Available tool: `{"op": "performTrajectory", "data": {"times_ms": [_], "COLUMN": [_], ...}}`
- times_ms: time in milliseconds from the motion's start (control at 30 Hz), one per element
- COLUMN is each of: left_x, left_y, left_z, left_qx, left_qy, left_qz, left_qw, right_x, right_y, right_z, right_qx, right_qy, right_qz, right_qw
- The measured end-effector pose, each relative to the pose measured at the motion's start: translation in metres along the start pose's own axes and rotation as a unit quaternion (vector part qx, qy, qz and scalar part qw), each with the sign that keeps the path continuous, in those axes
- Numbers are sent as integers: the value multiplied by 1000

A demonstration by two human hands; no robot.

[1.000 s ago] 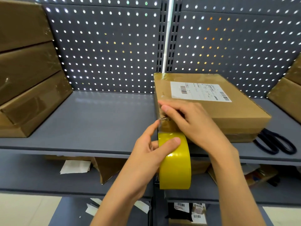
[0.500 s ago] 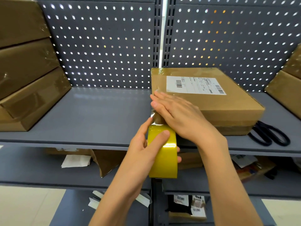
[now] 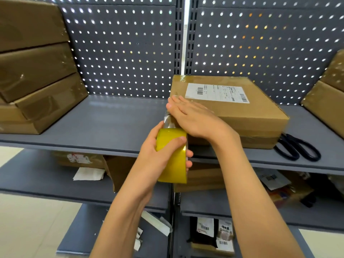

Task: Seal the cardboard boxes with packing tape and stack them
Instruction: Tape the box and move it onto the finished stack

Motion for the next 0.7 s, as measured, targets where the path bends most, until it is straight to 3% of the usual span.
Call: {"op": "performTrajectory", "data": {"times_ms": [567,700], "left_x": [-6,-7], "left_y": [-2,-1], "left_z": [-3,-2], "left_qx": [37,37], "left_qy": [-23,-33], "left_qz": [-24,-25], "left_qw": [999,998], "right_x": [3,-2], "right_y": [2,4], "right_z": [5,2], "right_qx": [-18,-67], "right_qy": [51,57], "right_qz": [-25,-14], "right_qw": [998,996]}}
Point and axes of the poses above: each hand's wrist, its own z-axis away from the middle knuckle, its own y-axis out of the palm, x = y × z, the point moved 7 cm from there along -z, towards the middle knuckle, and after that the axes turned 14 degrees about x, right-handed, at the moved point
